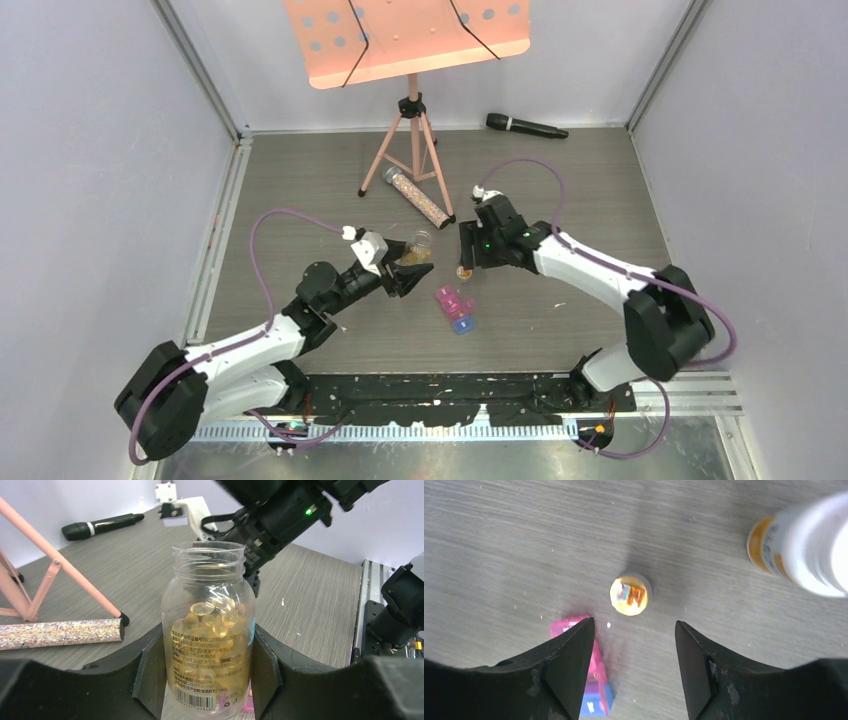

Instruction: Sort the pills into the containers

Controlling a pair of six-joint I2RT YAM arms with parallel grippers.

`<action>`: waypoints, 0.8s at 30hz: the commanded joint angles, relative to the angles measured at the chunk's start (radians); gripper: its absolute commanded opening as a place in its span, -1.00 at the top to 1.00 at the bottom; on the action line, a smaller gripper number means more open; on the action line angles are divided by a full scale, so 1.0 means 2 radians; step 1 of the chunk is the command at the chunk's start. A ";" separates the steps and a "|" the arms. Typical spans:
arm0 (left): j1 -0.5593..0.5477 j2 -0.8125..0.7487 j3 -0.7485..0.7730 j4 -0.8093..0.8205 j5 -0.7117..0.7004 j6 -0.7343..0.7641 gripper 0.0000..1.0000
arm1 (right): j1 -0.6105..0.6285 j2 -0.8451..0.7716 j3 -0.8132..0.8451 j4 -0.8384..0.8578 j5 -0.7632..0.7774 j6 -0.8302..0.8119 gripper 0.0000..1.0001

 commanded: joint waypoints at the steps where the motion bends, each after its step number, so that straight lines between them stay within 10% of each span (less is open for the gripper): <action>1: 0.003 -0.046 -0.008 -0.017 -0.045 0.016 1.00 | 0.028 0.062 0.058 -0.018 0.074 -0.006 -0.33; 24: 0.003 -0.071 -0.032 -0.057 -0.046 0.015 1.00 | 0.068 0.191 0.120 -0.049 0.110 -0.008 -0.18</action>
